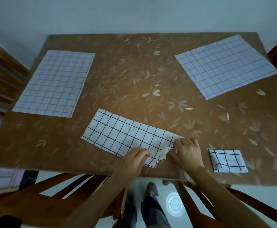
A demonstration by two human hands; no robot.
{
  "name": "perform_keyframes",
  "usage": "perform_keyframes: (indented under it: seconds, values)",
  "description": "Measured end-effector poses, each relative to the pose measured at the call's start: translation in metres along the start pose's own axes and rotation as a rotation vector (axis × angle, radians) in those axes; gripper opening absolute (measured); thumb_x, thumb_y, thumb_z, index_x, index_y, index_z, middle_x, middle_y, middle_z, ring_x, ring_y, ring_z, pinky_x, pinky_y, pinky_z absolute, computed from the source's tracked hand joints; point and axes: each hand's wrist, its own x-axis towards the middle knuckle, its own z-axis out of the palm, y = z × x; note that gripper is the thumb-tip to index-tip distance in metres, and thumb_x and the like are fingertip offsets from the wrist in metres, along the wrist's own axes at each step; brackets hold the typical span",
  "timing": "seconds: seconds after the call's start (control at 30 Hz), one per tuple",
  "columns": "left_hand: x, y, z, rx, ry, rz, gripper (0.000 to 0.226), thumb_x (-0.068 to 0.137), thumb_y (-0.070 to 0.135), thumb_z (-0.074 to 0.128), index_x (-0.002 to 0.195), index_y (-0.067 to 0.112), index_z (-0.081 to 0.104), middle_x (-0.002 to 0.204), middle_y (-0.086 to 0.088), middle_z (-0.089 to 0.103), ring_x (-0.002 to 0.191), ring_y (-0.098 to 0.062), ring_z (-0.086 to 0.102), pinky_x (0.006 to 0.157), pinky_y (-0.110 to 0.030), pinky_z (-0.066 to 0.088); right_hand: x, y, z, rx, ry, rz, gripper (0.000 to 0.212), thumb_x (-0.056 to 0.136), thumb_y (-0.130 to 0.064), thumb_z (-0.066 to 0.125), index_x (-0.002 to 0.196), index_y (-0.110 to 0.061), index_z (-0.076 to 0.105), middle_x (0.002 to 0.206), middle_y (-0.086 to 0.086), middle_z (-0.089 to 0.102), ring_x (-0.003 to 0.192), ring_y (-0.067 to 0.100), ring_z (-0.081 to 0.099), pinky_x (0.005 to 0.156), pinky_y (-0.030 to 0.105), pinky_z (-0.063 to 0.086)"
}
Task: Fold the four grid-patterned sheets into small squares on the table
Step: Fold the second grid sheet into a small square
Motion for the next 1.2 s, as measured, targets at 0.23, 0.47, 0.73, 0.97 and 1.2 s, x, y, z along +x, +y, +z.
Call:
perform_keyframes:
  seconds: [0.23, 0.47, 0.73, 0.97, 1.2]
  values:
    - [0.000, 0.029, 0.008, 0.043, -0.222, 0.079, 0.076, 0.087, 0.061, 0.057, 0.147, 0.019, 0.038, 0.139, 0.000, 0.054, 0.125, -0.015, 0.049, 0.108, -0.032, 0.041, -0.034, -0.019, -0.009, 0.049, -0.068, 0.261, 0.017, 0.071, -0.025, 0.070, 0.072, -0.016, 0.057, 0.061, -0.001, 0.062, 0.050, 0.024, 0.057, 0.076, 0.037, 0.044]
    - [0.002, 0.011, -0.012, 0.039, 0.083, 0.135, 0.027, 0.077, -0.002, 0.065, 0.095, 0.018, 0.068, 0.095, 0.006, 0.068, 0.090, -0.015, 0.064, 0.078, -0.029, 0.053, -0.050, -0.053, -0.025, -0.018, 0.045, 0.078, 0.017, 0.073, -0.038, 0.056, 0.077, -0.022, 0.060, 0.068, -0.005, 0.064, 0.065, 0.021, 0.057, 0.075, 0.034, 0.030]
    - [-0.040, -0.066, -0.087, -0.568, 0.072, -0.497, 0.017, 0.079, 0.017, 0.083, 0.093, 0.020, 0.073, 0.087, 0.003, 0.077, 0.083, -0.009, 0.071, 0.076, -0.022, 0.053, -0.034, -0.096, -0.035, 0.348, -0.065, -0.161, 0.028, 0.074, -0.026, 0.069, 0.102, -0.027, 0.070, 0.114, -0.006, 0.063, 0.106, 0.017, 0.053, 0.086, 0.031, 0.044]
    - [-0.058, -0.114, -0.134, -0.952, 0.173, -0.707, 0.031, 0.083, 0.004, 0.076, 0.113, 0.013, 0.071, 0.105, -0.003, 0.078, 0.100, -0.022, 0.074, 0.088, -0.039, 0.059, 0.044, -0.145, -0.049, 0.867, -0.337, 0.184, 0.019, 0.082, -0.039, 0.076, 0.083, -0.023, 0.066, 0.077, -0.013, 0.068, 0.071, 0.004, 0.063, 0.072, 0.028, 0.052]
    - [0.001, -0.167, -0.143, -0.946, 0.325, -0.840, 0.026, 0.087, 0.020, 0.076, 0.112, 0.016, 0.070, 0.104, 0.003, 0.078, 0.098, -0.015, 0.074, 0.080, -0.031, 0.058, 0.131, -0.172, -0.013, 0.884, -0.330, 0.308, 0.024, 0.092, -0.035, 0.066, 0.090, -0.011, 0.069, 0.086, 0.002, 0.075, 0.080, 0.020, 0.071, 0.072, 0.038, 0.054]
